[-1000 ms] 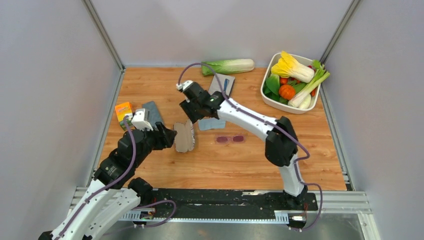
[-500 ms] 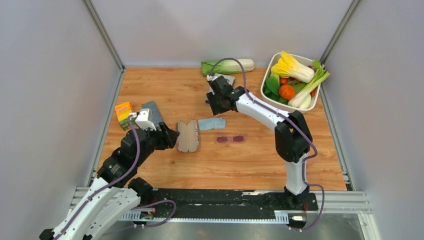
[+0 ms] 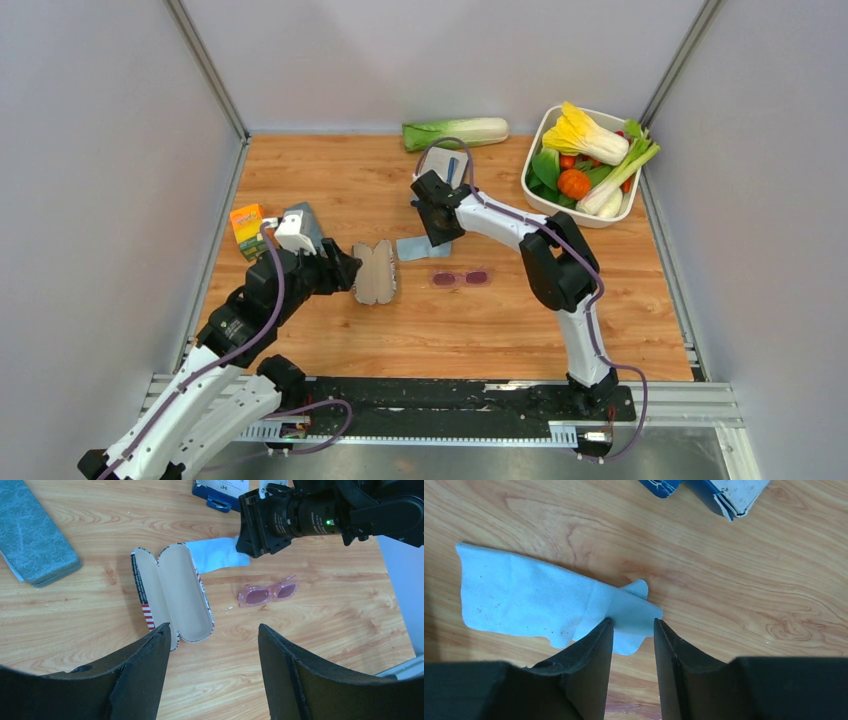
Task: Organize the sunglasses
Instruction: Pick up the glasses cleaning cloth from the center of the board, then place the glasses cleaning cloth at the center of the board.
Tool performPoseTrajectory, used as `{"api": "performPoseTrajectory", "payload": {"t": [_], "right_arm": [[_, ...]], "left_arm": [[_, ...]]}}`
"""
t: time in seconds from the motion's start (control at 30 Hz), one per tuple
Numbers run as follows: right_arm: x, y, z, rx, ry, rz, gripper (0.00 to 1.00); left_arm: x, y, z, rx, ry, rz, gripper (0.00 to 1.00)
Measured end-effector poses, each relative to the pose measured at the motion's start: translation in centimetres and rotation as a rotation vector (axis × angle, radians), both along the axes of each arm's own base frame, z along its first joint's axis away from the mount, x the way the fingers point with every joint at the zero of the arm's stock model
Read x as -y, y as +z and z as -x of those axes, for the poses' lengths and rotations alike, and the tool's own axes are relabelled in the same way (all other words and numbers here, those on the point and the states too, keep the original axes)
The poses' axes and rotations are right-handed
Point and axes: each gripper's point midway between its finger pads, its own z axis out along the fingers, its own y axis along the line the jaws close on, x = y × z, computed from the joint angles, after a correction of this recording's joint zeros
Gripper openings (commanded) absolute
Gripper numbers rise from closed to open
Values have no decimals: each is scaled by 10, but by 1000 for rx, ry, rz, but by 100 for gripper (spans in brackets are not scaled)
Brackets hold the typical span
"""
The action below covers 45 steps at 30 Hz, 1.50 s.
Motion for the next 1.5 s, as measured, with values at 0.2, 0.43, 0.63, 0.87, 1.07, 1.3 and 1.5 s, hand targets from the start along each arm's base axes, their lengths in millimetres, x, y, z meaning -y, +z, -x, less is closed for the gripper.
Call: {"api": "performPoseTrajectory", "payload": {"t": [0.2, 0.43, 0.63, 0.87, 1.07, 1.3, 1.5], "right_arm": [[3, -4, -4, -3, -11, -17, 35], [-1, -13, -2, -39, -9, -89, 0], [4, -8, 4, -32, -5, -89, 0], [9, 81, 27, 73, 60, -169, 0], [-27, 179, 95, 213, 269, -325, 0], [-28, 167, 171, 115, 411, -347, 43], [28, 95, 178, -3, 222, -141, 65]], "left_arm": [[0, 0, 0, -2, 0, -1, 72], [1, -1, 0, -5, 1, 2, 72], [9, -1, -1, -16, -30, 14, 72], [26, -16, -7, -75, -87, 4, 72], [30, -18, -9, -77, -104, 8, 72], [32, -16, -11, -68, -106, 11, 72], [36, -17, -11, -71, -119, 17, 72]]}}
